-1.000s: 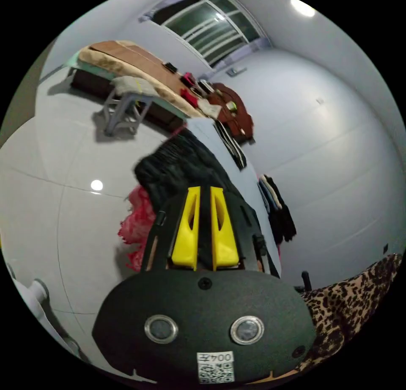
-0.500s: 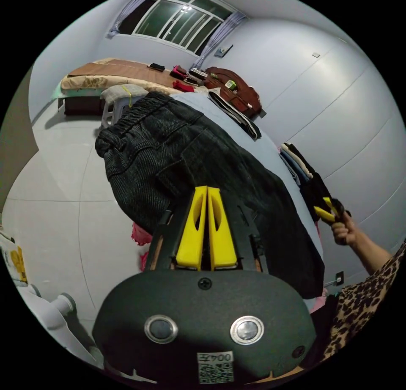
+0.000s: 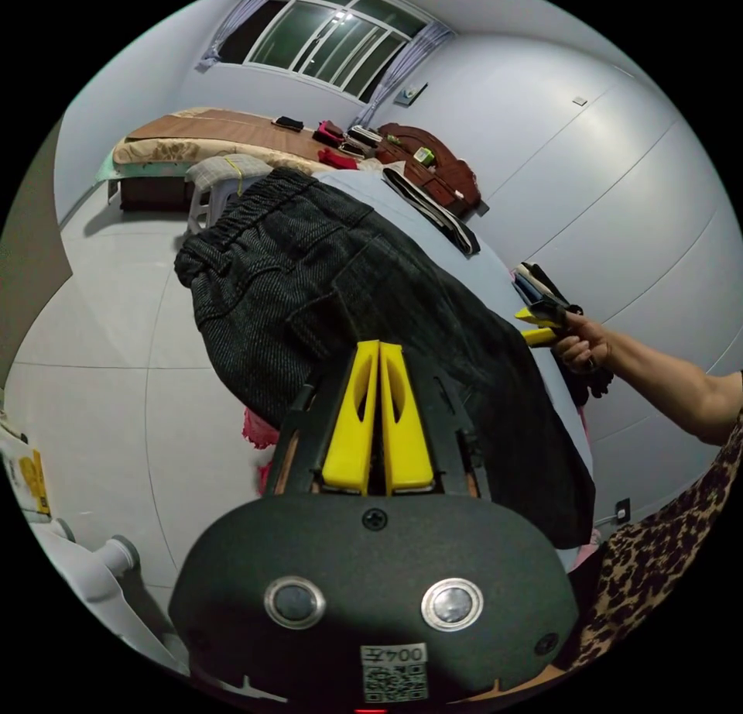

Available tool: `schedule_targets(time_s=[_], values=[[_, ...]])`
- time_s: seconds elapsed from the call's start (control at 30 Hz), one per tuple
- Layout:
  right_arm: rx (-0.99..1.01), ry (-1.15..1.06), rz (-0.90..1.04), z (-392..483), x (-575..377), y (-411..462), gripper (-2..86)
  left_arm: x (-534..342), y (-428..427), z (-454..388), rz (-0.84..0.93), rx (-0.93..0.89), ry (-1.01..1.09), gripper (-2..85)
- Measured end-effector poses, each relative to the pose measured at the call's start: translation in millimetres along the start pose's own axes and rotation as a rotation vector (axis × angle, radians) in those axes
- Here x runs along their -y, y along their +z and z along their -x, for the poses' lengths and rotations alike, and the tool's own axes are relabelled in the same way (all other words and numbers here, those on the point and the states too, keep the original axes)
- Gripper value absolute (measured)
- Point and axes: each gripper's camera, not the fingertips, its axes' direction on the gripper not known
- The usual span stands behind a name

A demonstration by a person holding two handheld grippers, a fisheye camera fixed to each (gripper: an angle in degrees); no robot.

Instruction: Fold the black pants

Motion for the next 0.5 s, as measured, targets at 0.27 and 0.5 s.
schedule_targets(time_s=[0.27,0.5], values=[[0.049,0.055,-0.113,-15.5,0.4,21.4,3.7,-16.4,17.6,-1.5,0.012,0.021,0.017,0.4],[-0.090,0.025,-0.311,7.7,-22.4,18.2,1.1,-28.9,32.2,1.2,0.031,0.029,0.047,0.4]])
